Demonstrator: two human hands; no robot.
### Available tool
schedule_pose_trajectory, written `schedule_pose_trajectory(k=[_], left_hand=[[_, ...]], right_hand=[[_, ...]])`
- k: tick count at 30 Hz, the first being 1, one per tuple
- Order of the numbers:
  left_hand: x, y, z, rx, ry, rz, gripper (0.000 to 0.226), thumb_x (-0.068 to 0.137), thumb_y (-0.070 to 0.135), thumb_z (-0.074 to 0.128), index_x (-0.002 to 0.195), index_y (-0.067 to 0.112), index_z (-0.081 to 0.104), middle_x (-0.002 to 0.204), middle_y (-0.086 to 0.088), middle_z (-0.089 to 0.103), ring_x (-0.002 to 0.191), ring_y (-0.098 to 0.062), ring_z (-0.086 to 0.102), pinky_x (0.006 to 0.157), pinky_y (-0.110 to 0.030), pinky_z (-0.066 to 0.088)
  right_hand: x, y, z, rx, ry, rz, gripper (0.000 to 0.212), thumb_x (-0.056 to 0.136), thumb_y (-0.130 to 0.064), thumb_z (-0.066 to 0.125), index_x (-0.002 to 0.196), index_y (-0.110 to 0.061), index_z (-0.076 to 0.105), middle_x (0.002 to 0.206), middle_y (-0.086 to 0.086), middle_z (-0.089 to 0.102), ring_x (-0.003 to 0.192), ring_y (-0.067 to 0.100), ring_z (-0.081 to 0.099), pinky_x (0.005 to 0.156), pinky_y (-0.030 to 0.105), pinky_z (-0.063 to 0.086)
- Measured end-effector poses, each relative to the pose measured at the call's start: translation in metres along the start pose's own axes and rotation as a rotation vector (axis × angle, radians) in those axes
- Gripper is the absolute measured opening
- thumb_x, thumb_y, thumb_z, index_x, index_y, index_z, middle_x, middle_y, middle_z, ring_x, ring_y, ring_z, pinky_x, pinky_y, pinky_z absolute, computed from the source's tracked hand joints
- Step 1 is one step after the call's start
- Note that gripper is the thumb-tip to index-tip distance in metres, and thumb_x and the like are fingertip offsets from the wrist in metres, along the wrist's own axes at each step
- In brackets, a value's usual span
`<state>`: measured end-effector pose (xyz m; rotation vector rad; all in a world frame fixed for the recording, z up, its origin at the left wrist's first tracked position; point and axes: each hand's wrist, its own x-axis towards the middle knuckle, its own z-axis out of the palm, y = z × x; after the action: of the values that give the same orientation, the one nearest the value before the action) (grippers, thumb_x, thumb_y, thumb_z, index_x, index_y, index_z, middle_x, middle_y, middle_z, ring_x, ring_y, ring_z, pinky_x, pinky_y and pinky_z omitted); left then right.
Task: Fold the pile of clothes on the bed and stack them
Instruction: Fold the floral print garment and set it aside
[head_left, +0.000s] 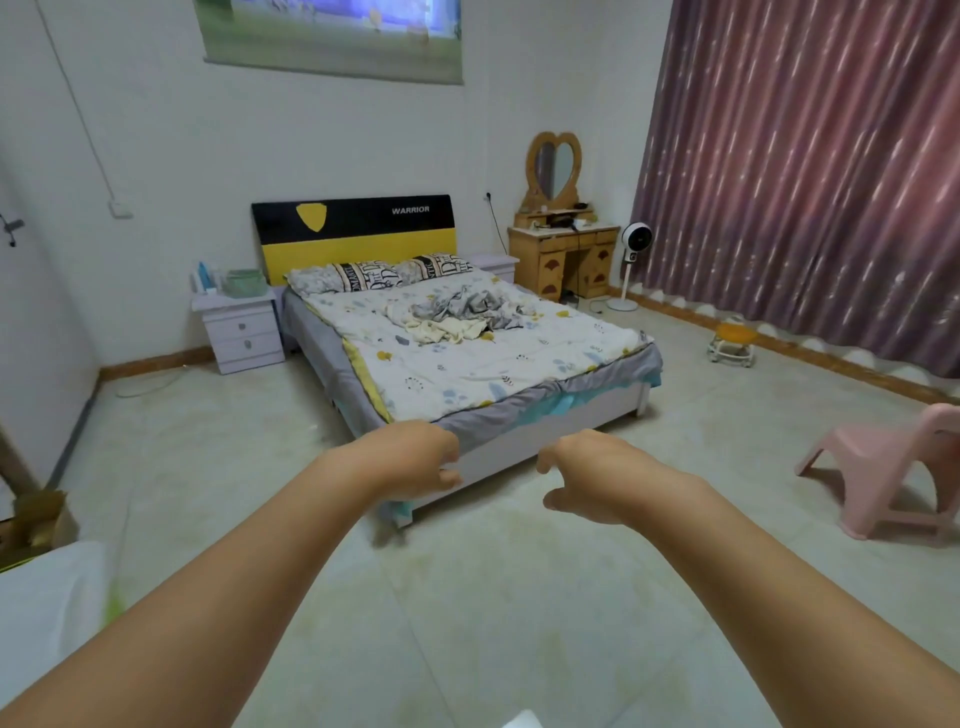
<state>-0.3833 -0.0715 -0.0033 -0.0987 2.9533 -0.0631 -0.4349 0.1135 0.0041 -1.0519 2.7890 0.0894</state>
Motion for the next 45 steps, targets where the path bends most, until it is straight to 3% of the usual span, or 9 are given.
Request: schedule_pose_trajectory(k=[8,16,21,27,33,37,41,45], left_hand=[[0.098,-0.027,-0.024,0.005,0.02,0.046,0.038,0.095,0.039,0.046,0.126,0.017,0.05,0.123,-0.006,0.058,0.109,-0.022,0.054,0.09,-0.033,0.044],[0.197,-0.053,-0.032,-0.014,0.023,0.03,0.037,0.095,0.04,0.045,0.126,0.021,0.051,0.126,-0.001,0.056,0.111,-0.02,0.051,0.084,-0.028,0.04],[0.266,-0.059,-0.044,-0.036,0.037,0.006,0.037,0.095,0.041,0.045,0.125,0.021,0.05,0.126,-0.001,0.056,0.112,-0.019,0.051,0.09,-0.031,0.044],[0.346,-0.071,-0.058,-0.085,0.064,-0.045,0.037,0.094,0.042,0.047,0.125,0.023,0.05,0.127,0.001,0.055,0.111,-0.018,0.052,0.084,-0.026,0.04],[0.413,-0.088,-0.066,-0.084,0.03,-0.062,0.037,0.093,0.043,0.047,0.125,0.023,0.05,0.127,0.0,0.055,0.111,-0.019,0.052,0.084,-0.027,0.04],[0.464,-0.107,-0.072,-0.082,0.018,-0.058,0.039,0.095,0.043,0.045,0.128,0.022,0.048,0.128,0.0,0.054,0.112,-0.019,0.051,0.086,-0.028,0.041],[0.517,-0.131,-0.079,-0.084,0.023,-0.047,0.04,0.095,0.042,0.045,0.129,0.022,0.048,0.128,0.0,0.054,0.112,-0.019,0.051,0.085,-0.026,0.04],[0.566,-0.154,-0.085,-0.093,-0.002,-0.038,0.039,0.095,0.042,0.044,0.129,0.022,0.048,0.129,0.0,0.054,0.112,-0.019,0.051,0.086,-0.026,0.04]], right_hand=[[0.093,0.042,-0.019,0.043,0.021,0.019,0.04,0.092,-0.028,0.055,0.131,-0.019,0.05,0.129,0.006,0.054,0.115,0.025,0.051,0.092,0.034,0.046],[0.188,0.084,-0.036,0.014,0.016,-0.026,0.038,0.093,-0.023,0.052,0.13,-0.015,0.051,0.126,0.009,0.055,0.113,0.026,0.052,0.089,0.034,0.047],[0.253,0.123,-0.047,-0.017,0.0,-0.041,0.031,0.091,-0.02,0.053,0.12,-0.007,0.057,0.116,0.014,0.061,0.106,0.03,0.058,0.085,0.039,0.05],[0.324,0.169,-0.064,-0.019,0.042,-0.057,0.031,0.089,-0.016,0.053,0.119,-0.01,0.057,0.115,0.012,0.061,0.103,0.028,0.058,0.087,0.04,0.051],[0.391,0.195,-0.063,-0.007,0.006,-0.094,0.03,0.087,-0.018,0.053,0.116,-0.01,0.058,0.107,0.012,0.061,0.097,0.029,0.058,0.07,0.033,0.046],[0.442,0.212,-0.069,-0.01,0.013,-0.106,0.029,0.089,-0.019,0.052,0.117,-0.01,0.057,0.112,0.011,0.06,0.101,0.028,0.056,0.068,0.032,0.043],[0.497,0.225,-0.077,0.005,0.03,-0.095,0.034,0.091,-0.022,0.053,0.123,-0.01,0.055,0.12,0.011,0.058,0.109,0.027,0.054,0.085,0.035,0.047],[0.548,0.24,-0.09,0.022,0.016,-0.07,0.037,0.093,-0.024,0.053,0.127,-0.012,0.052,0.125,0.01,0.056,0.114,0.026,0.051,0.091,0.035,0.046]])
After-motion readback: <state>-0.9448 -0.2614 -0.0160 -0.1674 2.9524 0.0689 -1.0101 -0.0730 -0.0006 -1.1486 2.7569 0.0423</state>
